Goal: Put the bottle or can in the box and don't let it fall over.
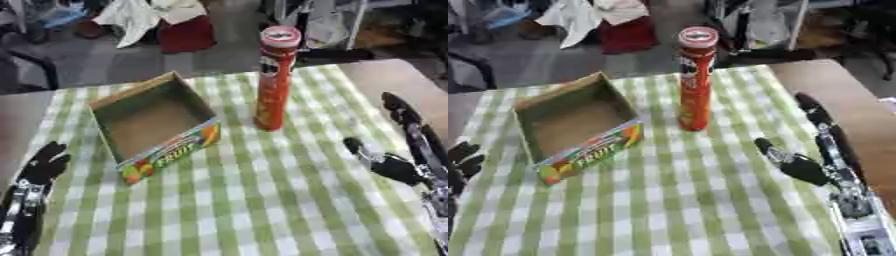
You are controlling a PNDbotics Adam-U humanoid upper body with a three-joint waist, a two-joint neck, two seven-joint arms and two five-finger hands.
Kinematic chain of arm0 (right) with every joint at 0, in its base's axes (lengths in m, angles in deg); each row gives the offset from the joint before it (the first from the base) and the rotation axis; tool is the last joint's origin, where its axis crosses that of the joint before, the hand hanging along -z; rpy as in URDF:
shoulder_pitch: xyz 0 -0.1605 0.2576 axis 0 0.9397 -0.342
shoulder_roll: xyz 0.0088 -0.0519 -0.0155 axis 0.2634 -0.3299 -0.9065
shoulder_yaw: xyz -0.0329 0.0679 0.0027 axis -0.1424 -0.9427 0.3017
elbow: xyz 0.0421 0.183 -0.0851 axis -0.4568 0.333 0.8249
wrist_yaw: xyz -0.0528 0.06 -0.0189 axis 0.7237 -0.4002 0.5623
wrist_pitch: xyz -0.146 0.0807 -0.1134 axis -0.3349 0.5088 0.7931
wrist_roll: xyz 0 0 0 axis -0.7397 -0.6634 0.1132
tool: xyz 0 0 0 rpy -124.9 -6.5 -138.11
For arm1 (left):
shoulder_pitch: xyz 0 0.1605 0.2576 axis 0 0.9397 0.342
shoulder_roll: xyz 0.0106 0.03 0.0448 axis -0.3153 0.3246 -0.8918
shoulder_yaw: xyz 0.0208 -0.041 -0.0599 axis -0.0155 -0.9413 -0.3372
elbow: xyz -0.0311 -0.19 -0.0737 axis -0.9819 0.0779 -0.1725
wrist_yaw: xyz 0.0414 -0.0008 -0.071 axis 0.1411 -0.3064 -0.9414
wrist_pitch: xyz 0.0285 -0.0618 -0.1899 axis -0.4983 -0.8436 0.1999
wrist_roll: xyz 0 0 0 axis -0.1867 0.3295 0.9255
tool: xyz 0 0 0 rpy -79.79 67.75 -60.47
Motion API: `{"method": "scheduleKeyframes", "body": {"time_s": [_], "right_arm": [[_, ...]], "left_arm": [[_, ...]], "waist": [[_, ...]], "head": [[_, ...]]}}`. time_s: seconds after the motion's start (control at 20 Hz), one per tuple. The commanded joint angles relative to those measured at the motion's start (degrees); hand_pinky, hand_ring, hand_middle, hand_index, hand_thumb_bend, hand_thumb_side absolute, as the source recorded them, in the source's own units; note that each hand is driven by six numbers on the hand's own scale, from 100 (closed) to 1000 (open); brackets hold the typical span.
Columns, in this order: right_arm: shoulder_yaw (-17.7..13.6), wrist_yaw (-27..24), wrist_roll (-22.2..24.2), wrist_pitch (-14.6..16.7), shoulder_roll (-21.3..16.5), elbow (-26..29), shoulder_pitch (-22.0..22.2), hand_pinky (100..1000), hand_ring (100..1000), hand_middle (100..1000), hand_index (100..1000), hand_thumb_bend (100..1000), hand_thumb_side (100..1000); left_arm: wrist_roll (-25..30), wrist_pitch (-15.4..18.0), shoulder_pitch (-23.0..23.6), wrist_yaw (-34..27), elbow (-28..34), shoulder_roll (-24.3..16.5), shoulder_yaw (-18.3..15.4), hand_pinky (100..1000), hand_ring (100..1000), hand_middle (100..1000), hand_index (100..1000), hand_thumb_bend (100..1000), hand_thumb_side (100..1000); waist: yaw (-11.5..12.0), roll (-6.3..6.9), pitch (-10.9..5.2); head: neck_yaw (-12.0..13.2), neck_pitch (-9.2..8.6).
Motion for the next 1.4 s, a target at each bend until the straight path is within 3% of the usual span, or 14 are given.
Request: {"method": "scheduleKeyframes", "body": {"time_s": [0.05,0.5,0.75,0.9,1.2,1.4], "right_arm": [[0.0,0.4,0.5,0.1,-1.0,0.6,-1.0,1000,1000,1000,1000,528,434],[0.3,1.3,1.6,-0.1,-1.4,0.3,-1.4,1000,1000,1000,1000,480,373],[1.3,0.8,2.3,0.0,-2.4,-0.6,-2.7,1000,1000,1000,1000,497,407],[2.4,-1.6,2.8,-0.1,-3.7,-3.3,-4.7,1000,1000,1000,1000,497,413],[5.3,-11.2,5.8,-0.3,-6.6,-12.9,-12.2,1000,1000,1000,1000,498,428],[6.3,-14.3,7.1,-0.4,-7.2,-18.1,-16.8,1000,1000,1000,1000,497,435]], "left_arm": [[0.2,0.0,-0.5,-0.1,0.8,-0.8,0.0,946,890,870,954,580,911],[0.1,-0.1,-0.4,-0.1,0.7,-0.9,0.1,944,891,870,953,581,911],[0.2,-0.1,-0.4,0.0,0.7,-0.9,0.1,943,891,869,952,583,909],[0.2,-0.1,-0.4,0.0,0.7,-0.9,0.2,942,891,869,952,583,910],[0.4,-0.1,-0.2,-0.1,0.6,-0.9,0.4,942,892,870,952,581,911],[0.6,-0.1,-0.2,-0.1,0.5,-0.8,0.5,941,892,870,952,581,911]], "waist": [[0.1,-0.16,-0.54],[0.0,-0.2,-0.61],[0.1,-0.2,-0.74],[0.2,-0.22,-0.83],[0.7,-0.07,-0.9],[1.0,0.05,-0.94]], "head": [[0.1,-0.54],[-0.3,-0.45],[-0.3,-0.46],[-0.6,-0.41],[-0.9,-0.24],[-0.9,-0.21]]}}
